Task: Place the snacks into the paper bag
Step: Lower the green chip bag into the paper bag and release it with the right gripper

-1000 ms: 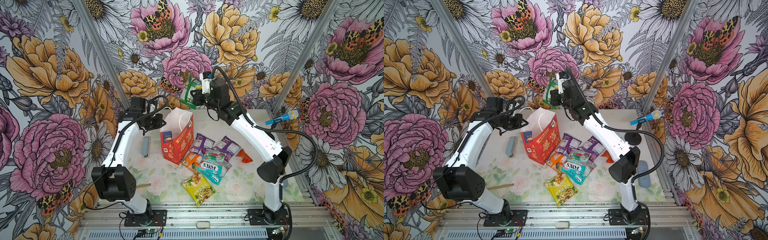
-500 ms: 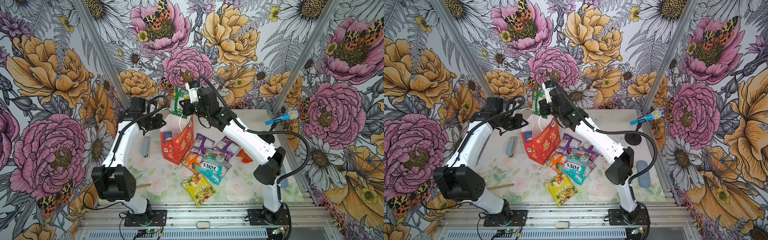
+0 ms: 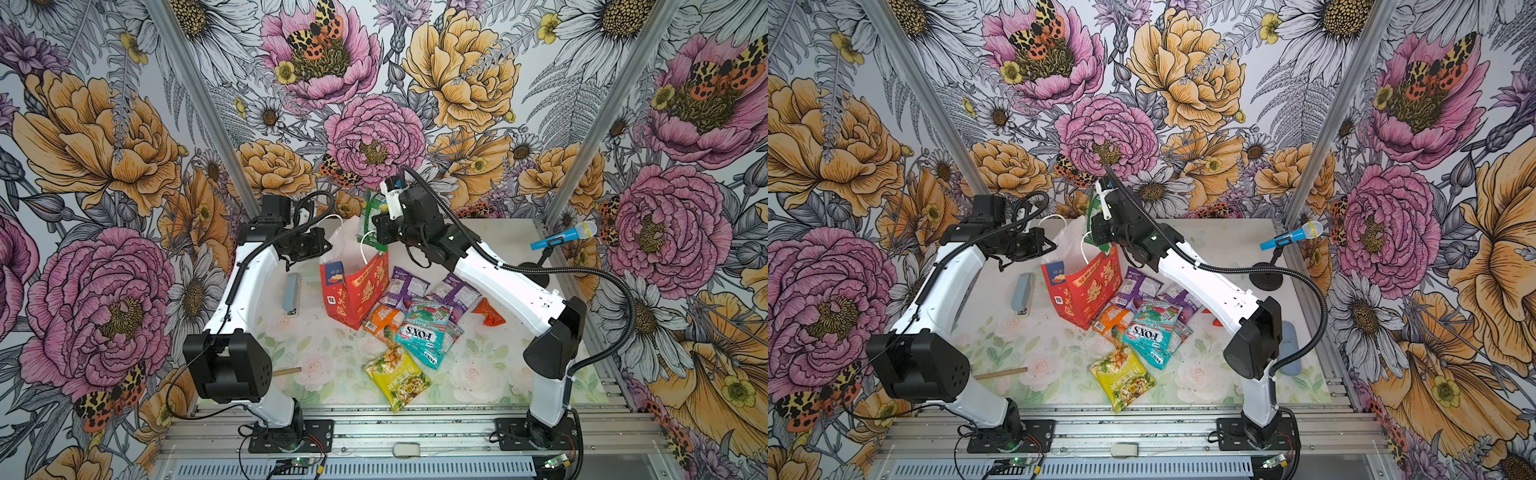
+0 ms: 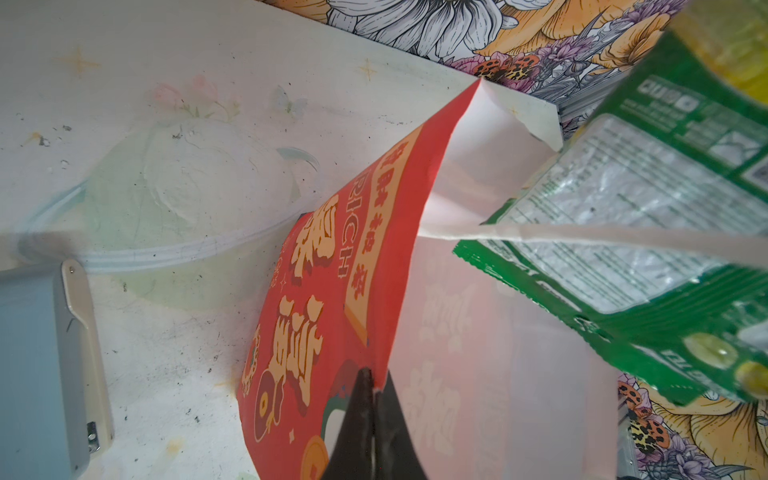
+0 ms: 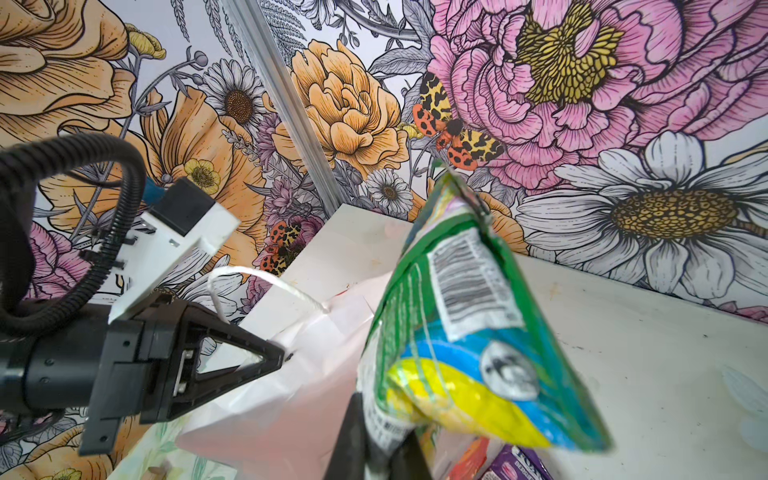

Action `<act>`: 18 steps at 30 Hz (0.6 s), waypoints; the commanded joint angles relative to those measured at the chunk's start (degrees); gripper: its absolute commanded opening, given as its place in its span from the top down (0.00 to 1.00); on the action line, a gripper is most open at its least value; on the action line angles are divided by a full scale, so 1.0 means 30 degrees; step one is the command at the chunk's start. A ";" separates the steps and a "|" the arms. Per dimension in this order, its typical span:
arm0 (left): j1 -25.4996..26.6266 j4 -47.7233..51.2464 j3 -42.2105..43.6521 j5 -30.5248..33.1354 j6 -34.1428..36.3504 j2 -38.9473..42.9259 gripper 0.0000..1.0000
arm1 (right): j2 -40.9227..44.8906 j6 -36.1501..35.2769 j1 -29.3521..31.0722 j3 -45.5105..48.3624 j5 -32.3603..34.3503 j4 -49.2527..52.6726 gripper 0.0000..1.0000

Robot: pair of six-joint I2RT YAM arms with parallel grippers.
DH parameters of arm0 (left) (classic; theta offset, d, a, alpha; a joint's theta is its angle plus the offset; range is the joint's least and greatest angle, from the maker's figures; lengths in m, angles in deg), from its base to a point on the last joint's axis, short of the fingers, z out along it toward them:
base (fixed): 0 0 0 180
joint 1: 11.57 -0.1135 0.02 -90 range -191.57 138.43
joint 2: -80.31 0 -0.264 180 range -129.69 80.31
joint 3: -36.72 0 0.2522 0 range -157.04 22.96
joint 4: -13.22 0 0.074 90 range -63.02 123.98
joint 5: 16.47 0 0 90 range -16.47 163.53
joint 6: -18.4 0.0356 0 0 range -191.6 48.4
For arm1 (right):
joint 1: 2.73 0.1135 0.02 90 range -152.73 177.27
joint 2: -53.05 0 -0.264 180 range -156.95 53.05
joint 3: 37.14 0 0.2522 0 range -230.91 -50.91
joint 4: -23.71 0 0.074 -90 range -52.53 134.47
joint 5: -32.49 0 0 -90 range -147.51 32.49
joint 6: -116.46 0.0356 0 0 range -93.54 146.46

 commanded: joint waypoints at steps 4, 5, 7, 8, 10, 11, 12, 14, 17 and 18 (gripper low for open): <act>-0.0187 -0.0248 0.0237 -0.0670 -0.0154 0.0444 1.00 | -0.0076 -0.0091 0.0879 -0.0597 -0.0560 -0.0807 1.00; -0.0202 -0.0234 0.0216 -0.0682 -0.0156 0.0446 1.00 | -0.0314 -0.0059 0.1004 -0.0818 -0.0594 -0.0810 1.00; -0.0187 -0.0248 0.0230 -0.0682 -0.0156 0.0460 1.00 | -0.0743 0.0019 0.1154 -0.1331 -0.0748 -0.0806 1.00; -0.0191 -0.0249 0.0216 -0.0669 -0.0156 0.0468 1.00 | -0.0995 0.0069 0.1229 -0.1594 -0.0862 -0.0810 1.00; -0.0232 -0.0274 0.0228 -0.0686 -0.0156 0.0460 1.00 | -0.1440 0.0194 0.1345 -0.2134 -0.1004 -0.0809 1.00; -0.0232 -0.0278 0.0225 -0.0716 -0.0156 0.0488 1.00 | -0.1691 0.0234 0.1372 -0.2423 -0.1061 -0.0810 1.00; -0.0215 -0.0263 0.0218 -0.0767 -0.0156 0.0459 1.00 | -0.1916 0.0284 0.1447 -0.2725 -0.1120 -0.0810 1.00; -0.0241 -0.0307 0.0228 -0.0792 -0.0185 0.0461 1.00 | -0.2362 0.0411 0.1466 -0.3225 -0.1234 -0.0788 1.00; -0.0255 -0.0307 0.0252 -0.0831 -0.0171 0.0503 1.00 | -0.2783 0.0604 0.1528 -0.3723 -0.1458 -0.0808 1.00; -0.0260 -0.0307 0.0245 -0.0844 -0.0170 0.0488 1.00 | -0.2844 0.0660 0.1553 -0.3784 -0.1474 -0.0810 1.00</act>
